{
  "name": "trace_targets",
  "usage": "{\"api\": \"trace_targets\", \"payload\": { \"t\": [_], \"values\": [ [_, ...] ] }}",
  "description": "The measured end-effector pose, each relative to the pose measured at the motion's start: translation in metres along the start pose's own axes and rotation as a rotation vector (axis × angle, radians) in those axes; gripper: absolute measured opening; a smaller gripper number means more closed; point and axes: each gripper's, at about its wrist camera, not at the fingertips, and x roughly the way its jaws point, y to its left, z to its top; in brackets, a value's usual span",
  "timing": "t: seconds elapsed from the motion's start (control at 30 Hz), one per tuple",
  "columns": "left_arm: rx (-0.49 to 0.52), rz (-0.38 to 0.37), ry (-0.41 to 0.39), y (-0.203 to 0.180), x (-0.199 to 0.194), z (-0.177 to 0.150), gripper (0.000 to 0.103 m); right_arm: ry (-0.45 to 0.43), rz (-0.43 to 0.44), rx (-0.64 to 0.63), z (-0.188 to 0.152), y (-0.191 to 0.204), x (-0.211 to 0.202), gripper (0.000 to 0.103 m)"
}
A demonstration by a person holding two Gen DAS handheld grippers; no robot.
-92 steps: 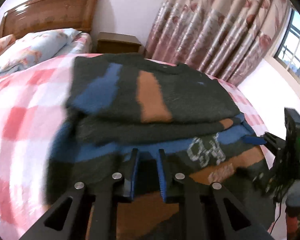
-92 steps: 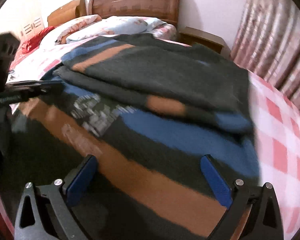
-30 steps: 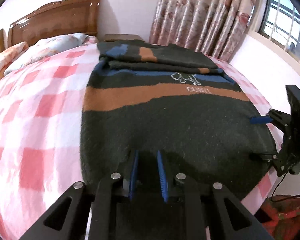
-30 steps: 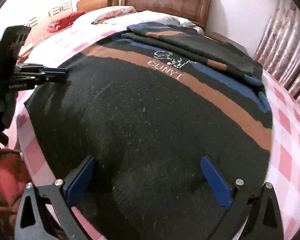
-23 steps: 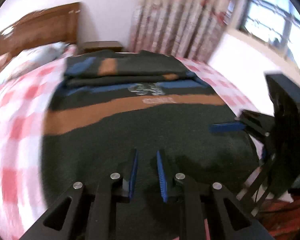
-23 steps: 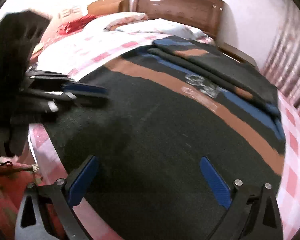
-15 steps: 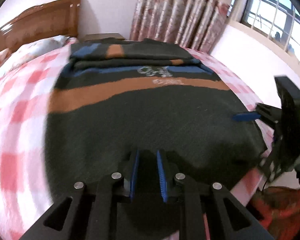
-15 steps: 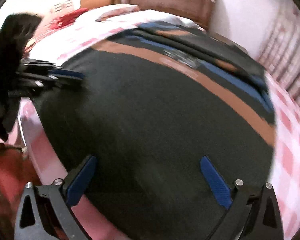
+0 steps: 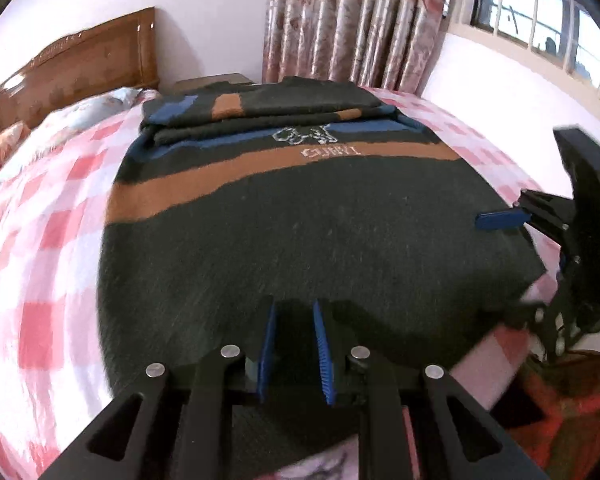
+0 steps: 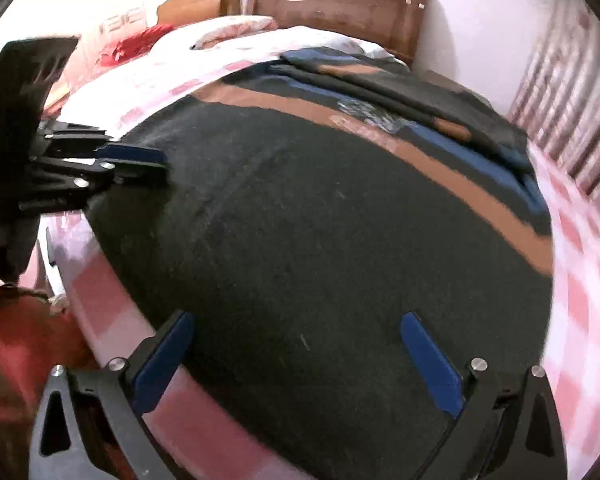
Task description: Fold small clothes
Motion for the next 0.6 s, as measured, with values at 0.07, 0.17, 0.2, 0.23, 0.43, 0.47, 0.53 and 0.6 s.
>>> {"api": "trace_targets", "payload": {
  "t": [0.07, 0.17, 0.2, 0.23, 0.43, 0.47, 0.53, 0.6],
  "values": [
    [-0.045, -0.032, -0.003, 0.013, -0.008, -0.008, 0.019, 0.009, -0.01, -0.004, -0.014, -0.008, -0.008, 0.103],
    [-0.062, -0.03, 0.012, 0.021, -0.014, -0.011, 0.019, 0.047, -0.037, 0.012, -0.025, -0.017, -0.015, 0.103],
    [-0.057, -0.019, 0.019, 0.018, -0.014, -0.011, 0.019, 0.059, -0.042, 0.018, -0.024, -0.019, -0.015, 0.103],
    [-0.054, -0.003, 0.029, 0.015, -0.013, -0.009, 0.019, 0.067, -0.045, 0.035, -0.023, -0.021, -0.016, 0.103],
    [0.01, 0.055, 0.042, -0.013, 0.0, 0.002, 0.019, -0.023, -0.068, 0.166, 0.006, -0.038, -0.008, 0.103],
    [0.015, 0.064, 0.042, -0.015, 0.001, 0.002, 0.019, 0.007, -0.079, 0.163, 0.006, -0.039, 0.002, 0.103],
    [0.006, 0.057, 0.045, -0.012, -0.001, 0.0, 0.019, 0.0, -0.094, 0.129, -0.001, -0.036, 0.004, 0.103],
    [-0.004, 0.051, 0.042, -0.008, -0.004, -0.003, 0.019, 0.0, -0.083, 0.134, -0.005, -0.039, 0.002, 0.103]
  ]
}}
